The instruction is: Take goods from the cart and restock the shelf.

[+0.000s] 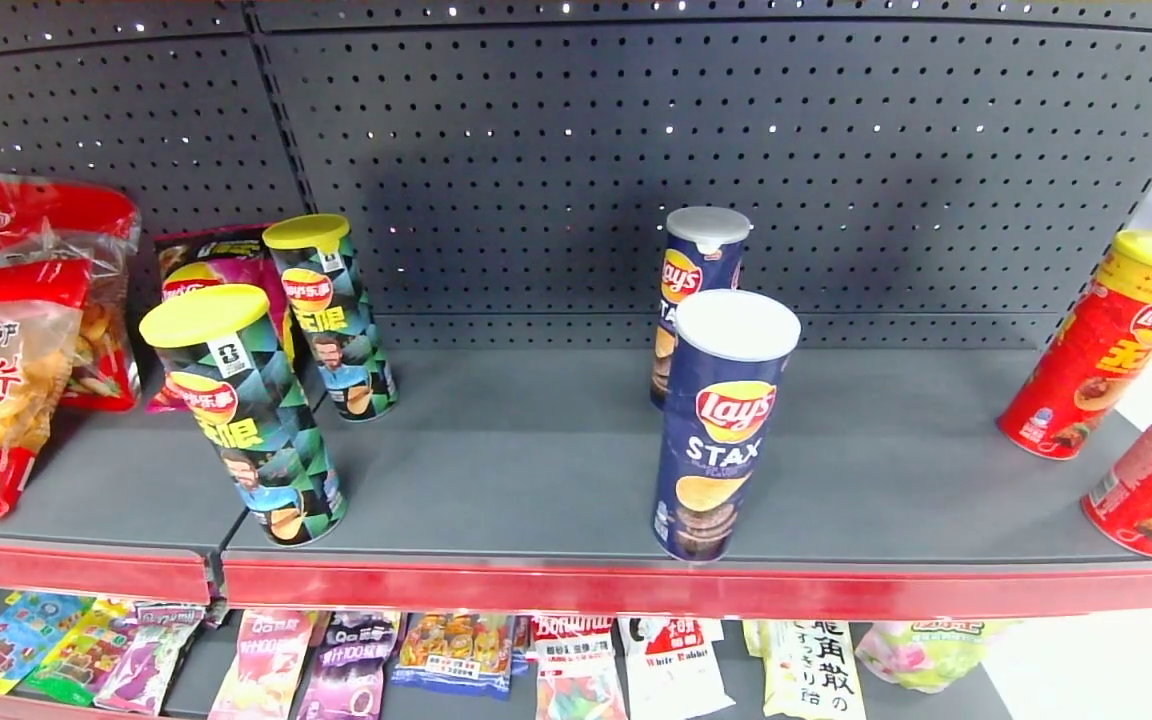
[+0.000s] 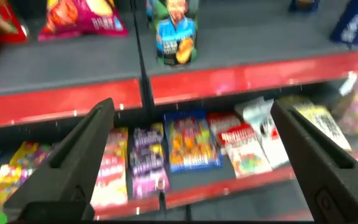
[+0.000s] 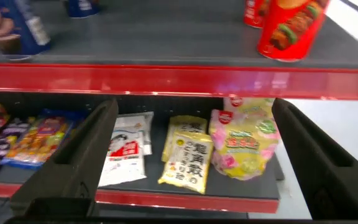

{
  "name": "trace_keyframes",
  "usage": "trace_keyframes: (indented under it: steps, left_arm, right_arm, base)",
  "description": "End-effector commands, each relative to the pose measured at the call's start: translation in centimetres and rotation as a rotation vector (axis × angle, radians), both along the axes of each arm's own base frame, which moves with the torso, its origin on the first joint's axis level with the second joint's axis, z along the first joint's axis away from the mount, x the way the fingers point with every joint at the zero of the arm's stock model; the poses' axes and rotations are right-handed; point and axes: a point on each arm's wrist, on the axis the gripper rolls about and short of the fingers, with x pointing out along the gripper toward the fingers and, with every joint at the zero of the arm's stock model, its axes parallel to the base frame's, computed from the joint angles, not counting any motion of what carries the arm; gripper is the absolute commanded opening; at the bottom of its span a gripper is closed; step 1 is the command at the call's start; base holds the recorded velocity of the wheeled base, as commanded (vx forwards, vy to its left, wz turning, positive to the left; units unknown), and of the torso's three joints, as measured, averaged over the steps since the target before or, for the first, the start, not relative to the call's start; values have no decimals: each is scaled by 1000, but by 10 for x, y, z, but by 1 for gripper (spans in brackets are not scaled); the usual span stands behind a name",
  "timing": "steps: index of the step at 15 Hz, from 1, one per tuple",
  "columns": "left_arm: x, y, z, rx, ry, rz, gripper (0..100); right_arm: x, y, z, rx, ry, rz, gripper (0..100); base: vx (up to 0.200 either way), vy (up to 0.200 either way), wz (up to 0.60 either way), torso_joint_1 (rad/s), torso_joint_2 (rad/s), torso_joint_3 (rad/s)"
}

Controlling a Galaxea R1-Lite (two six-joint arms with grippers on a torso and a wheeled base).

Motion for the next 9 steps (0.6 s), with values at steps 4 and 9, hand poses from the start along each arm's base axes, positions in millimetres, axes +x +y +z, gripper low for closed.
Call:
trace_keyframes:
  steps: [4, 9]
  left_arm:
    - [5, -1, -20, 11, 76, 2, 100]
    - [5, -1, -21, 11, 76, 2, 100]
  right_arm:
    - [51, 6, 164, 37, 16, 233, 100]
    - [149, 34, 159, -47, 237, 370, 100]
  base:
    - [0, 0, 0, 0, 0, 0]
    - [0, 0, 0, 0, 0, 0]
